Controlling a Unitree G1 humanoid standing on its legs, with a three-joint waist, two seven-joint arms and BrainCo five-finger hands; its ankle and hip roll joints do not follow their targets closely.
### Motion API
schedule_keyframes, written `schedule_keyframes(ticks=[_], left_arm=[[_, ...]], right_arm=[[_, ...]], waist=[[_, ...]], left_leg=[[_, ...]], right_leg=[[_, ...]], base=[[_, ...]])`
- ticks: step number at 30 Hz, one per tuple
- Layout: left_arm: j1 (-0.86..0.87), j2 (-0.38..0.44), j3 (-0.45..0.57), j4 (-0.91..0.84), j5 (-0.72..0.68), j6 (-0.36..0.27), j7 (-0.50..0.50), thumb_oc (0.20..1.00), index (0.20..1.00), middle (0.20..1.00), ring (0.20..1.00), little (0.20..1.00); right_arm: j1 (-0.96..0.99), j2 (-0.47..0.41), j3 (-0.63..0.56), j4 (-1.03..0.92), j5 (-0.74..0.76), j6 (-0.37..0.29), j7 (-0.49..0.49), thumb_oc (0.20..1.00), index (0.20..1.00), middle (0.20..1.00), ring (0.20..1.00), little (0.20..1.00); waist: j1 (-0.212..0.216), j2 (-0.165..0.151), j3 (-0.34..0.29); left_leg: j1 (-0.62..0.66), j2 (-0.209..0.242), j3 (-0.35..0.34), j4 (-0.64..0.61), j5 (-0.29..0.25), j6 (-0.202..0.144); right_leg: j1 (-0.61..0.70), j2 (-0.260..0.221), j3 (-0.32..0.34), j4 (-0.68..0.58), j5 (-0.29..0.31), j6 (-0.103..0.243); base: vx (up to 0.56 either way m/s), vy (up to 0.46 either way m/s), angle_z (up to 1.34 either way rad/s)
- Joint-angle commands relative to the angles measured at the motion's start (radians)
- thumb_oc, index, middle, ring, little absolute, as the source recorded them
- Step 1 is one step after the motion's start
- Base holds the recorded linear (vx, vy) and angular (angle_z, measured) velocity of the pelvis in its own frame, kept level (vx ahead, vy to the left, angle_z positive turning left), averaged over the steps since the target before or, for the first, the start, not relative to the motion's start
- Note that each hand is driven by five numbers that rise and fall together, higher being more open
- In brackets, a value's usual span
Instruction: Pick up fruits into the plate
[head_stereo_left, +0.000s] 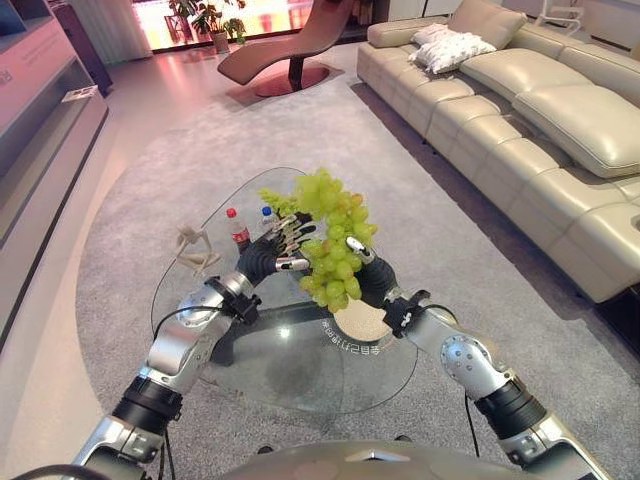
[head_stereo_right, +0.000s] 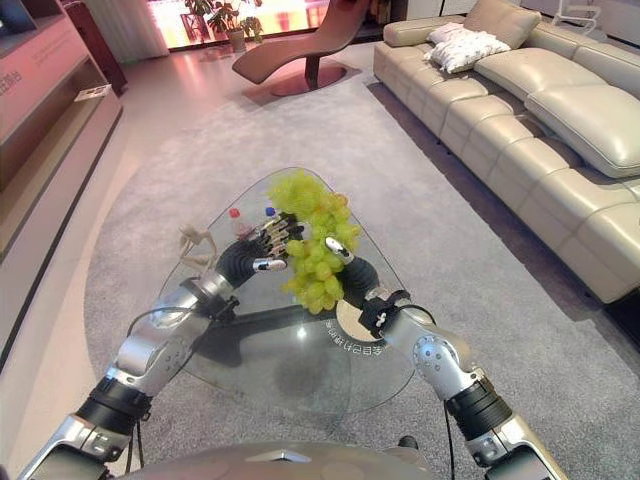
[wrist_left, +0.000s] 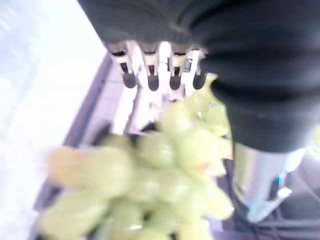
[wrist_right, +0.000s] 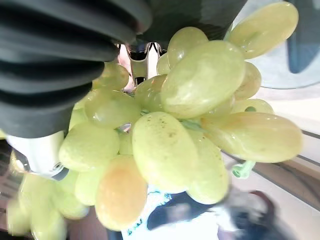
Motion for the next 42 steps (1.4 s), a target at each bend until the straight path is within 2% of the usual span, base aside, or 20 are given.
schedule_keyframes(ticks=[1,8,11,13,16,18,21,22,26,29,34,36,38,42], left_arm=[[-0.049,0.061,0.070,0.026,0.050,-0.060,0.005,1.000,1.000,1.000,1.000,1.000],[0.012,0.060,0.108,0.071,0.105,-0.087,0.037,1.000,1.000,1.000,1.000,1.000],[0.023,0.051,0.111,0.102,0.161,-0.096,0.093,1.000,1.000,1.000,1.000,1.000],[0.028,0.043,0.110,0.129,0.189,-0.081,0.138,1.000,1.000,1.000,1.000,1.000],[0.025,0.008,0.099,0.226,0.201,-0.058,0.218,1.000,1.000,1.000,1.000,1.000],[0.021,-0.013,0.085,0.305,0.216,-0.067,0.257,1.000,1.000,1.000,1.000,1.000],[0.012,-0.046,0.065,0.459,0.234,-0.044,0.334,1.000,1.000,1.000,1.000,1.000],[0.013,-0.063,0.064,0.536,0.251,-0.019,0.377,1.000,1.000,1.000,1.000,1.000],[0.014,-0.112,0.087,0.788,0.363,-0.046,0.448,1.000,1.000,1.000,1.000,1.000],[0.000,-0.121,0.085,0.955,0.443,-0.061,0.472,1.000,1.000,1.000,1.000,1.000],[-0.030,-0.118,0.079,1.105,0.452,-0.076,0.481,1.000,1.000,1.000,1.000,1.000],[-0.032,-0.117,0.080,1.120,0.458,-0.076,0.484,1.000,1.000,1.000,1.000,1.000],[-0.043,-0.113,0.076,1.140,0.472,-0.079,0.483,1.000,1.000,1.000,1.000,1.000],[-0.058,-0.110,0.059,1.137,0.459,-0.104,0.490,1.000,1.000,1.000,1.000,1.000]], right_arm=[[-0.040,0.056,-0.086,-0.057,0.013,-0.080,0.056,0.200,0.200,0.200,0.200,0.200],[-0.001,0.048,-0.130,0.006,-0.035,-0.117,0.060,0.200,0.200,0.200,0.200,0.200],[0.004,0.045,-0.153,0.056,-0.102,-0.118,0.045,0.200,0.200,0.200,0.200,0.200],[-0.001,0.040,-0.163,0.104,-0.144,-0.124,0.044,0.200,0.200,0.200,0.200,0.200],[-0.026,0.033,-0.177,0.193,-0.240,-0.142,0.006,0.200,0.200,0.200,0.200,0.200],[-0.046,0.027,-0.186,0.254,-0.273,-0.156,-0.010,0.200,0.200,0.200,0.200,0.200],[-0.086,0.001,-0.198,0.364,-0.347,-0.176,-0.059,0.200,0.200,0.200,0.200,0.200],[-0.103,-0.014,-0.205,0.414,-0.399,-0.182,-0.089,0.200,0.200,0.200,0.200,0.200],[-0.151,-0.042,-0.207,0.564,-0.493,-0.197,-0.139,0.200,0.200,0.200,0.200,0.200],[-0.228,-0.076,-0.198,0.712,-0.582,-0.210,-0.170,0.200,0.200,0.200,0.200,0.200],[-0.355,-0.119,-0.180,0.900,-0.672,-0.220,-0.181,0.200,0.200,0.200,0.200,0.200],[-0.371,-0.126,-0.178,0.919,-0.686,-0.220,-0.185,0.200,0.200,0.200,0.200,0.200],[-0.432,-0.156,-0.169,0.952,-0.758,-0.206,-0.192,0.200,0.200,0.200,0.200,0.200],[-0.505,-0.204,-0.131,0.970,-0.880,-0.231,-0.200,0.200,0.200,0.200,0.200,0.200]], waist=[[0.007,-0.045,0.039],[0.014,-0.045,0.048],[0.017,-0.043,0.057],[0.020,-0.042,0.065],[0.029,-0.042,0.086],[0.034,-0.043,0.099],[0.048,-0.049,0.132],[0.055,-0.051,0.145],[0.074,-0.059,0.169],[0.089,-0.060,0.198],[0.107,-0.046,0.253],[0.110,-0.042,0.264],[0.119,-0.024,0.311],[0.134,-0.002,0.370]], left_leg=[[-0.031,-0.020,-0.008,0.024,-0.030,0.032],[-0.036,-0.022,-0.012,0.025,-0.031,0.032],[-0.041,-0.024,-0.016,0.029,-0.031,0.033],[-0.047,-0.025,-0.020,0.034,-0.034,0.033],[-0.072,-0.030,-0.036,0.048,-0.038,0.034],[-0.085,-0.035,-0.047,0.048,-0.038,0.036],[-0.108,-0.044,-0.066,0.042,-0.035,0.037],[-0.115,-0.048,-0.074,0.037,-0.033,0.038],[-0.127,-0.056,-0.090,0.028,-0.032,0.040],[-0.153,-0.063,-0.106,0.036,-0.033,0.042],[-0.192,-0.081,-0.129,0.049,-0.035,0.052],[-0.199,-0.085,-0.132,0.052,-0.034,0.053],[-0.238,-0.101,-0.139,0.070,-0.033,0.059],[-0.295,-0.122,-0.158,0.118,-0.036,0.063]], right_leg=[[0.036,-0.037,-0.058,0.061,-0.069,-0.009],[0.035,-0.036,-0.062,0.061,-0.071,-0.010],[0.029,-0.036,-0.064,0.068,-0.074,-0.011],[0.025,-0.035,-0.064,0.072,-0.076,-0.013],[0.006,-0.033,-0.062,0.083,-0.083,-0.018],[-0.003,-0.030,-0.063,0.085,-0.083,-0.021],[-0.021,-0.029,-0.067,0.086,-0.082,-0.022],[-0.027,-0.029,-0.070,0.085,-0.080,-0.021],[-0.033,-0.029,-0.081,0.078,-0.076,-0.020],[-0.054,-0.027,-0.080,0.089,-0.080,-0.022],[-0.093,-0.019,-0.074,0.118,-0.092,-0.033],[-0.101,-0.017,-0.072,0.125,-0.094,-0.034],[-0.146,-0.014,-0.079,0.172,-0.109,-0.040],[-0.202,-0.011,-0.089,0.232,-0.127,-0.052]], base=[[0.01,-0.004,0.04],[0.01,-0.002,0.03],[0.00,0.000,0.00],[0.00,0.000,0.00],[-0.05,-0.005,0.08],[-0.08,-0.016,0.14],[-0.12,-0.042,0.13],[-0.09,-0.049,0.09],[-0.04,-0.047,0.12],[-0.07,-0.054,0.03],[-0.06,-0.013,0.12],[-0.05,0.009,0.06],[-0.14,0.035,0.07],[-0.08,0.031,0.07]])
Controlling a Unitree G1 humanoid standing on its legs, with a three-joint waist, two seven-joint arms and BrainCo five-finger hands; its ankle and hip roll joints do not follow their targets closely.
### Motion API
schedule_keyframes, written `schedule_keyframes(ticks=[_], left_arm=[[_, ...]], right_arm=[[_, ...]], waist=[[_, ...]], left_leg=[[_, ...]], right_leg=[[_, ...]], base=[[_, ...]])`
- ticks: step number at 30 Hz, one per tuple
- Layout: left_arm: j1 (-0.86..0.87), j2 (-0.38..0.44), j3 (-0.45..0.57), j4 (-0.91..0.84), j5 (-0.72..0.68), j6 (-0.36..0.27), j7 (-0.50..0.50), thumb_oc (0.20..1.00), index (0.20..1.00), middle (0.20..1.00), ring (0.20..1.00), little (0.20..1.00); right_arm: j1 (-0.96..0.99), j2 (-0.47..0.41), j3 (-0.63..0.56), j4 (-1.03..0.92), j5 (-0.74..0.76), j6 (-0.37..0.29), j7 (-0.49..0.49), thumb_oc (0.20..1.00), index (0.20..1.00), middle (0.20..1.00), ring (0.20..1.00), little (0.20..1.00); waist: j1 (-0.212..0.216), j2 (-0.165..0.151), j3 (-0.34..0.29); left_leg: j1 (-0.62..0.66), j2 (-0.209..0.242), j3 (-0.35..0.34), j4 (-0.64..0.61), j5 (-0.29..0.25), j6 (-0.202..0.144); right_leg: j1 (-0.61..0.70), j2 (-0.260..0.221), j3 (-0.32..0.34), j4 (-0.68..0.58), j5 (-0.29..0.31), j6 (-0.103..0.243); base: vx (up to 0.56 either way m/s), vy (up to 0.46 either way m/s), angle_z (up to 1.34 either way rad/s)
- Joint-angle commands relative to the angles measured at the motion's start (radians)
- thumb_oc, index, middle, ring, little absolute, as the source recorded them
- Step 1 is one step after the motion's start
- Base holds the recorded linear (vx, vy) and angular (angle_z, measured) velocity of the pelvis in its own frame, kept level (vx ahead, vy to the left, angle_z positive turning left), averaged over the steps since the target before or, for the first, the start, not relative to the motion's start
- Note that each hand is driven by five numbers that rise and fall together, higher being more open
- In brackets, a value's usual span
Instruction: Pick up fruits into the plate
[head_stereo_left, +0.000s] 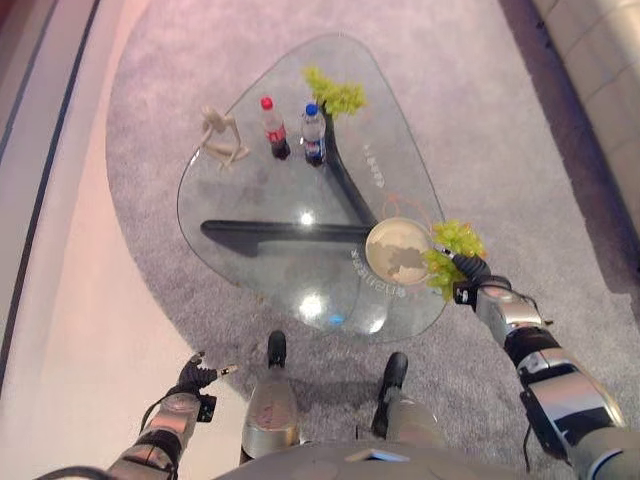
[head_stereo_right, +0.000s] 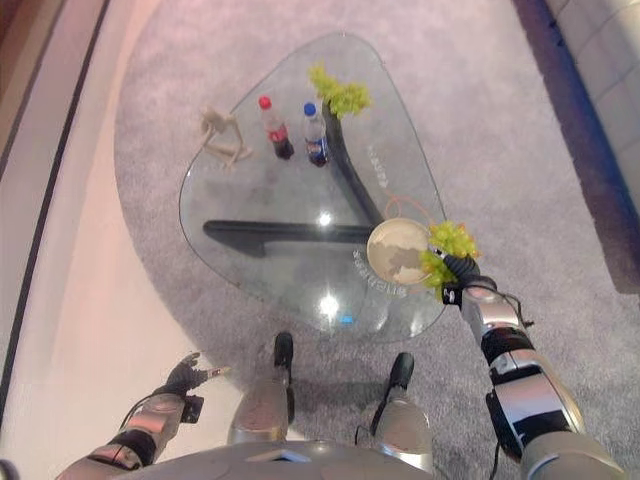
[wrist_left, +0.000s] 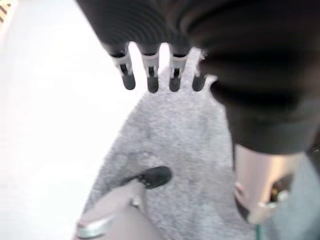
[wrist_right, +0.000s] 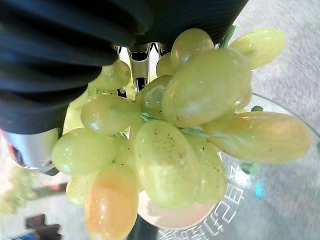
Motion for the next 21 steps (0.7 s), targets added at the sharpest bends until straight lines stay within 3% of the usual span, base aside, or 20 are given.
schedule_keyframes(ticks=[1,10,14,19,21], left_arm=[[-0.039,0.033,-0.025,0.045,0.010,-0.047,0.020,1.000,1.000,1.000,1.000,1.000],[-0.076,0.053,-0.037,-0.005,-0.019,-0.051,0.036,1.000,1.000,1.000,1.000,1.000],[-0.087,0.059,-0.047,-0.011,-0.033,-0.045,0.041,1.000,1.000,1.000,1.000,1.000],[-0.098,0.069,-0.070,-0.034,-0.040,-0.042,0.045,1.000,1.000,1.000,1.000,1.000],[-0.104,0.074,-0.079,-0.047,-0.040,-0.032,0.048,1.000,1.000,1.000,1.000,1.000]], right_arm=[[-0.103,-0.071,0.031,-0.020,-0.106,-0.078,-0.020,0.200,0.200,0.200,0.200,0.200],[-0.159,-0.106,0.098,-0.104,-0.251,-0.070,-0.061,0.200,0.200,0.200,0.200,0.200],[-0.177,-0.116,0.111,-0.062,-0.261,-0.057,-0.063,0.200,0.200,0.200,0.200,0.200],[-0.224,-0.134,0.115,0.094,-0.270,0.070,-0.032,0.200,0.200,0.200,0.200,0.200],[-0.257,-0.143,0.119,0.183,-0.246,0.089,-0.023,0.200,0.200,0.200,0.200,0.200]], waist=[[0.016,-0.002,0.033],[0.031,-0.007,0.120],[0.038,-0.010,0.125],[0.057,-0.004,0.125],[0.067,0.002,0.125]], left_leg=[[-0.076,-0.106,-0.036,0.081,-0.075,0.064],[-0.166,-0.128,-0.051,0.136,-0.072,0.068],[-0.211,-0.134,-0.054,0.161,-0.073,0.072],[-0.303,-0.149,-0.057,0.212,-0.085,0.083],[-0.337,-0.154,-0.057,0.231,-0.086,0.089]], right_leg=[[-0.069,0.001,0.003,0.213,-0.138,-0.043],[-0.152,0.008,-0.009,0.265,-0.140,-0.047],[-0.201,0.005,-0.011,0.296,-0.141,-0.047],[-0.298,-0.006,-0.020,0.362,-0.151,-0.045],[-0.333,-0.013,-0.029,0.387,-0.153,-0.046]], base=[[-0.06,0.032,0.10],[-0.04,-0.017,0.07],[0.00,-0.021,0.06],[0.00,-0.035,0.08],[0.01,-0.038,0.10]])
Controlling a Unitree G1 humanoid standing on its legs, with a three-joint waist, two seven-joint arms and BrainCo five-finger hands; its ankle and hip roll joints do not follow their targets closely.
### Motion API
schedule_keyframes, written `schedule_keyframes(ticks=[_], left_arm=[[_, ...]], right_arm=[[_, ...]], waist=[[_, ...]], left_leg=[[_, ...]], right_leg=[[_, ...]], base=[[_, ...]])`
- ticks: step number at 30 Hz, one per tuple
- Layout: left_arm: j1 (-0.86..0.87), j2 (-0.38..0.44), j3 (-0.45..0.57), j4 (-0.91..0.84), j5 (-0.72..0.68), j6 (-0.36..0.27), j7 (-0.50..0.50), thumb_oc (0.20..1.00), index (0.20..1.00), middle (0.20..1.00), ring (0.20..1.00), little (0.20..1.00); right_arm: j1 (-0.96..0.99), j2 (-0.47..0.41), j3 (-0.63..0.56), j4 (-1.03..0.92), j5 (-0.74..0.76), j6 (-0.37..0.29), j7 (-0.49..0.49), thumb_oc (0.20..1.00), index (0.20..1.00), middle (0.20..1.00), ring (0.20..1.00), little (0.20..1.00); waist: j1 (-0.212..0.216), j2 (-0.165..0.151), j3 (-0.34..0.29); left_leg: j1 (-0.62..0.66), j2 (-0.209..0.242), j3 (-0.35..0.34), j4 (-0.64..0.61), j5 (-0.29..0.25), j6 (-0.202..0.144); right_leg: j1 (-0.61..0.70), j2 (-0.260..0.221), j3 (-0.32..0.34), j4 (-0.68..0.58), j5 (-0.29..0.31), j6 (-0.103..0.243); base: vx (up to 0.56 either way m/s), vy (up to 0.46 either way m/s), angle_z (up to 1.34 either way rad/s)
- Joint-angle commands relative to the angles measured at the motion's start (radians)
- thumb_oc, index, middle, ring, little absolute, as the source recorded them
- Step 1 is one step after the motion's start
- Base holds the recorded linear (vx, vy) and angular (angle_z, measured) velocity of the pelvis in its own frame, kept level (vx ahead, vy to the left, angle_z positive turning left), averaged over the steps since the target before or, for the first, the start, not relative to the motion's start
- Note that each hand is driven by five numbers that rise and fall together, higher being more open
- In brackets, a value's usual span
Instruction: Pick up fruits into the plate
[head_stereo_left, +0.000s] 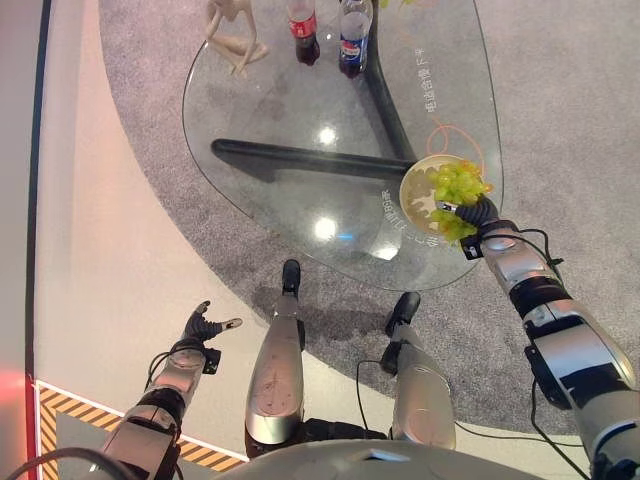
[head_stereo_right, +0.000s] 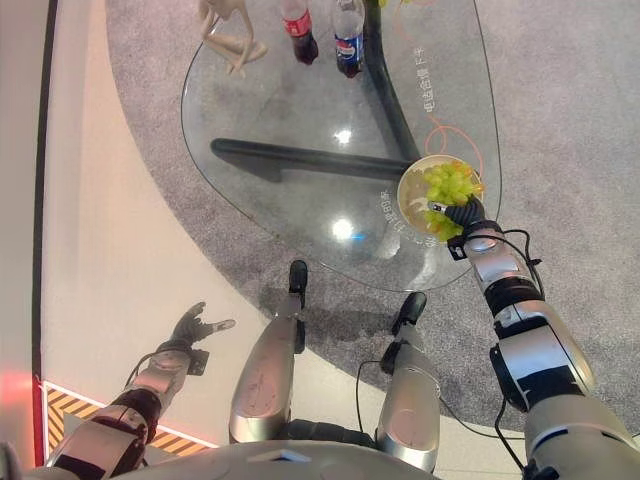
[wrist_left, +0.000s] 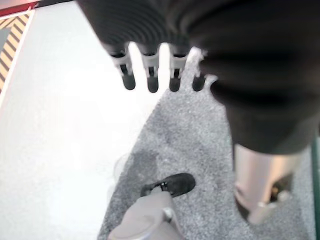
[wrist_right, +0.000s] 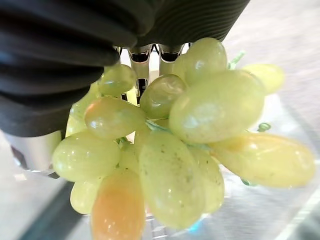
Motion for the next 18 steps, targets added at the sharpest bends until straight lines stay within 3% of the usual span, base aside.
schedule_keyframes(ticks=[1,6,10,11,18], left_arm=[[0.008,0.035,-0.033,-0.019,-0.019,0.020,0.024,1.000,1.000,1.000,1.000,1.000],[0.033,0.031,-0.068,-0.064,-0.035,0.007,0.020,1.000,1.000,1.000,1.000,1.000],[0.067,0.025,-0.080,-0.084,-0.036,0.008,0.017,1.000,1.000,1.000,1.000,1.000],[0.086,0.025,-0.087,-0.088,-0.034,0.005,0.015,1.000,1.000,1.000,1.000,1.000],[0.121,0.019,-0.101,-0.099,-0.045,0.000,-0.007,1.000,1.000,1.000,1.000,1.000]], right_arm=[[-0.043,-0.096,0.026,0.076,-0.002,0.067,0.003,0.200,0.200,0.200,0.200,0.200],[-0.102,-0.138,0.009,0.154,0.014,0.143,-0.050,0.200,0.200,0.200,0.200,0.200],[-0.138,-0.177,0.012,0.161,-0.026,0.084,-0.111,0.200,0.200,0.200,0.200,0.200],[-0.139,-0.184,0.022,0.149,-0.051,0.069,-0.139,0.200,0.200,0.200,0.200,0.200],[-0.171,-0.215,0.044,0.066,-0.143,0.000,-0.336,0.200,0.200,0.200,0.200,0.200]], waist=[[0.020,-0.001,-0.005],[0.042,0.046,-0.005],[0.053,0.080,-0.005],[0.052,0.083,-0.005],[0.044,0.093,-0.005]], left_leg=[[-0.103,-0.133,0.016,0.110,-0.093,0.078],[-0.198,-0.151,0.012,0.156,-0.092,0.093],[-0.252,-0.161,0.009,0.182,-0.091,0.100],[-0.243,-0.167,0.008,0.200,-0.124,0.096],[-0.268,-0.163,0.025,0.222,-0.135,0.097]], right_leg=[[-0.127,0.028,-0.006,0.235,-0.120,-0.044],[-0.233,-0.001,-0.020,0.313,-0.129,-0.047],[-0.296,-0.016,-0.019,0.360,-0.136,-0.052],[-0.296,-0.021,-0.002,0.389,-0.170,-0.041],[-0.334,-0.026,0.010,0.422,-0.179,-0.040]], base=[[0.01,-0.030,0.18],[0.01,0.006,0.19],[0.03,0.027,0.11],[0.09,0.007,0.04],[0.03,0.034,0.04]])
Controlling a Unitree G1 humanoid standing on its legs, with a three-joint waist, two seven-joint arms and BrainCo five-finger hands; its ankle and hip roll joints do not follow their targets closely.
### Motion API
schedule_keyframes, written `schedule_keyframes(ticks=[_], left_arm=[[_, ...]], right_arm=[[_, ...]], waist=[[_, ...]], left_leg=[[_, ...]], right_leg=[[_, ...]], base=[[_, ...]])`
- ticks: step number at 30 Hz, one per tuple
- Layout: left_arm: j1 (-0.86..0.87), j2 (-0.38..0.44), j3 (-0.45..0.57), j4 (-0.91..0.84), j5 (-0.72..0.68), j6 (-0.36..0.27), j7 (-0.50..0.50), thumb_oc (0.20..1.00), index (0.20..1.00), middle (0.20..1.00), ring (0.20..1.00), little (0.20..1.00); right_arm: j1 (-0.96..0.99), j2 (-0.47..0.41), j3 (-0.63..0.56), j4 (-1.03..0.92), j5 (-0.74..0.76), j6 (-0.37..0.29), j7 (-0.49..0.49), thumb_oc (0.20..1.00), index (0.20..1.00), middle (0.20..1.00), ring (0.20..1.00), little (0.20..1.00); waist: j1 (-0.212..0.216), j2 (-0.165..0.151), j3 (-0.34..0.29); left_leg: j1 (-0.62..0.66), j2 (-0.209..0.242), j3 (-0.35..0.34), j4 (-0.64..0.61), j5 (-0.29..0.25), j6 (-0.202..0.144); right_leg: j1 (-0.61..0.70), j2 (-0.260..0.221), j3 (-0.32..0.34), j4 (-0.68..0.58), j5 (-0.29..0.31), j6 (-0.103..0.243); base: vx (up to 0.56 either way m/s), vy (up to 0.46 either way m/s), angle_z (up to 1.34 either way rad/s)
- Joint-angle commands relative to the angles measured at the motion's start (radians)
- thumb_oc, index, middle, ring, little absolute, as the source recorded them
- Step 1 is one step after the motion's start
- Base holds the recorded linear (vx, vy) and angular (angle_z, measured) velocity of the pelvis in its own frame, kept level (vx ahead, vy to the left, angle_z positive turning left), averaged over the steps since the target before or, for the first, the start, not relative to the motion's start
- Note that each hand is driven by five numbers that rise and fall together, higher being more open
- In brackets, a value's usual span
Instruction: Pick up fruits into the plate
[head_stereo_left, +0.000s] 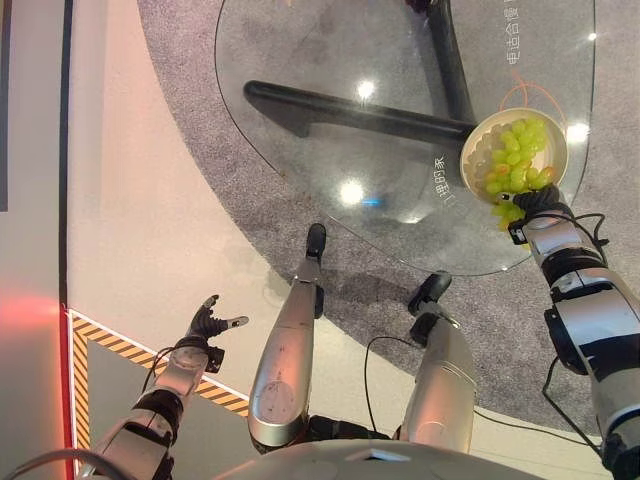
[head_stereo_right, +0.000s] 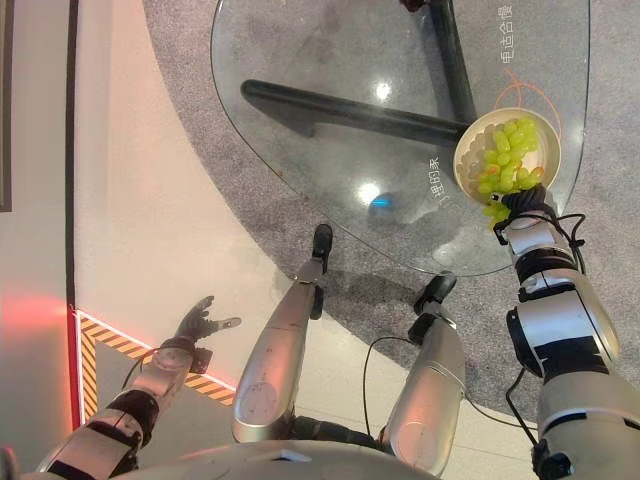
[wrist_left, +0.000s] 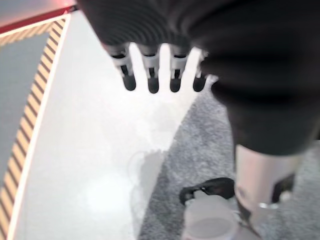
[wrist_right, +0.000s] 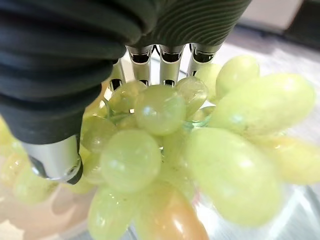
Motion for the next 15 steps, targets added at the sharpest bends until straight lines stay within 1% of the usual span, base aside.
schedule_keyframes(ticks=[1,4,5,6,7,10,15], left_arm=[[0.076,-0.008,-0.037,-0.008,-0.028,-0.002,-0.007,1.000,1.000,1.000,1.000,1.000],[0.075,-0.010,-0.039,-0.005,-0.031,0.001,-0.017,1.000,1.000,1.000,1.000,1.000],[0.065,-0.010,-0.035,-0.004,-0.031,0.002,-0.021,1.000,1.000,1.000,1.000,1.000],[0.073,-0.011,-0.040,0.003,-0.035,0.004,-0.026,1.000,1.000,1.000,1.000,1.000],[0.062,-0.010,-0.034,0.007,-0.039,0.011,-0.031,1.000,1.000,1.000,1.000,1.000],[0.062,-0.009,-0.030,0.022,-0.046,0.013,-0.050,1.000,1.000,1.000,1.000,1.000],[0.064,-0.010,-0.004,0.066,-0.064,0.034,-0.098,1.000,1.000,1.000,1.000,1.000]], right_arm=[[-0.038,-0.103,0.039,-0.065,-0.067,-0.050,-0.139,0.200,0.200,0.200,0.200,0.200],[-0.044,-0.101,0.043,-0.076,-0.067,-0.036,-0.149,0.200,0.200,0.200,0.200,0.200],[-0.056,-0.102,0.041,-0.078,-0.055,-0.028,-0.148,0.200,0.200,0.200,0.200,0.200],[-0.051,-0.100,0.041,-0.070,-0.043,-0.017,-0.134,1.000,1.000,1.000,1.000,1.000],[-0.061,-0.099,0.037,-0.063,-0.036,-0.016,-0.132,1.000,1.000,1.000,1.000,1.000],[-0.058,-0.098,0.037,-0.045,-0.037,-0.032,-0.132,1.000,1.000,1.000,1.000,1.000],[0.003,-0.079,0.032,-0.070,-0.141,-0.055,-0.157,1.000,1.000,1.000,1.000,1.000]], waist=[[-0.006,0.055,-0.022],[-0.009,0.053,-0.022],[-0.009,0.054,-0.022],[-0.013,0.048,-0.022],[-0.013,0.047,-0.022],[-0.016,0.041,-0.022],[-0.036,0.014,-0.022]], left_leg=[[-0.009,-0.084,0.072,0.055,-0.116,0.061],[0.000,-0.080,0.077,0.052,-0.119,0.060],[-0.017,-0.074,0.081,0.042,-0.088,0.065],[0.018,-0.076,0.081,0.048,-0.124,0.059],[0.007,-0.071,0.086,0.037,-0.095,0.065],[0.037,-0.069,0.084,0.033,-0.100,0.065],[0.157,-0.056,0.094,-0.008,-0.107,0.060]], right_leg=[[-0.044,0.098,-0.005,0.112,-0.066,-0.040],[-0.036,0.099,-0.003,0.106,-0.065,-0.039],[-0.049,0.103,-0.017,0.086,-0.032,-0.051],[-0.021,0.103,-0.001,0.094,-0.063,-0.039],[-0.026,0.107,-0.012,0.070,-0.030,-0.050],[0.002,0.113,-0.007,0.057,-0.028,-0.050],[0.113,0.122,0.003,0.002,-0.020,-0.039]], base=[[0.01,0.036,-0.01],[-0.02,0.011,0.00],[0.00,0.000,0.00],[-0.07,0.034,-0.02],[0.00,0.000,0.00],[-0.02,0.009,-0.01],[0.00,0.006,-0.01]])
